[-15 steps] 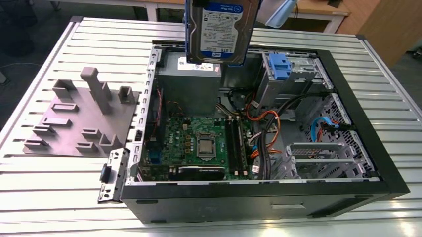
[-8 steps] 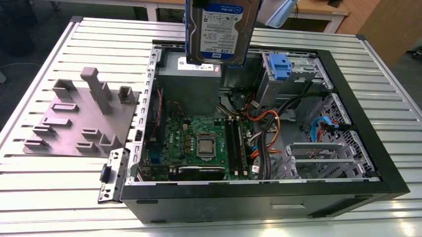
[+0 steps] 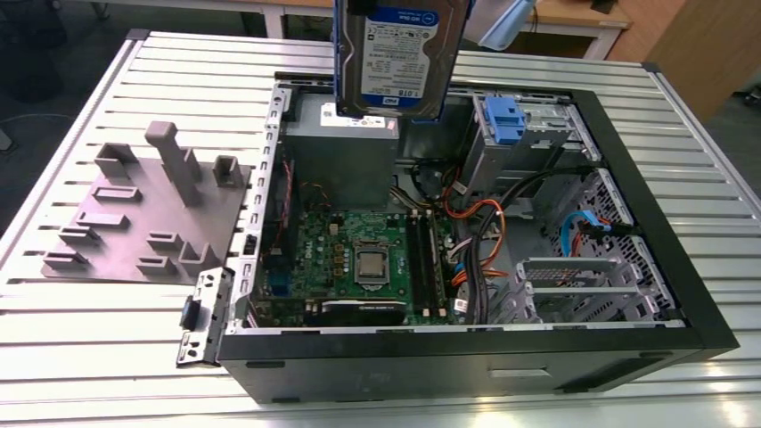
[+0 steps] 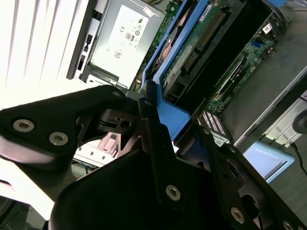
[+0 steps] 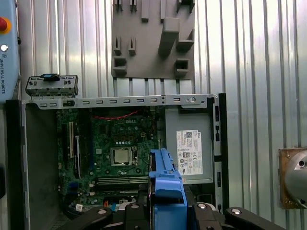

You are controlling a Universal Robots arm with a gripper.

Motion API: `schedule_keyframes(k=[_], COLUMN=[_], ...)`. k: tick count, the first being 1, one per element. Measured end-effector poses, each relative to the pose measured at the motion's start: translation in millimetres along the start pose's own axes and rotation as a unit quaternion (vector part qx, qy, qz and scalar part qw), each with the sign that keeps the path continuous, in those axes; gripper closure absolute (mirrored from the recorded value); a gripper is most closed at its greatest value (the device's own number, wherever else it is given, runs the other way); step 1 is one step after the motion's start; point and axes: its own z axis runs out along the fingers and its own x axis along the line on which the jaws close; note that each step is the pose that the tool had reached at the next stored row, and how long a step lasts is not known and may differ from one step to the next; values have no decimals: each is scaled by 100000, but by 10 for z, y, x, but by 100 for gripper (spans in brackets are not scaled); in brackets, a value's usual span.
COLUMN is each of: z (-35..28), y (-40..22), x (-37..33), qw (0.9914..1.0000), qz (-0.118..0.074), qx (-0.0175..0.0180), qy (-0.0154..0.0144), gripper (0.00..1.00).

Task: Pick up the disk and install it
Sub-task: 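Insert the disk into the insertion slot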

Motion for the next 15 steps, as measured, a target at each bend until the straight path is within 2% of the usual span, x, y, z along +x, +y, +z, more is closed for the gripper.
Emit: schedule_keyframes(k=[15], z=[-3], y=[-5], x=[85], qw=[100000], qz=[3], qx=[0], qy=[4], gripper=[64])
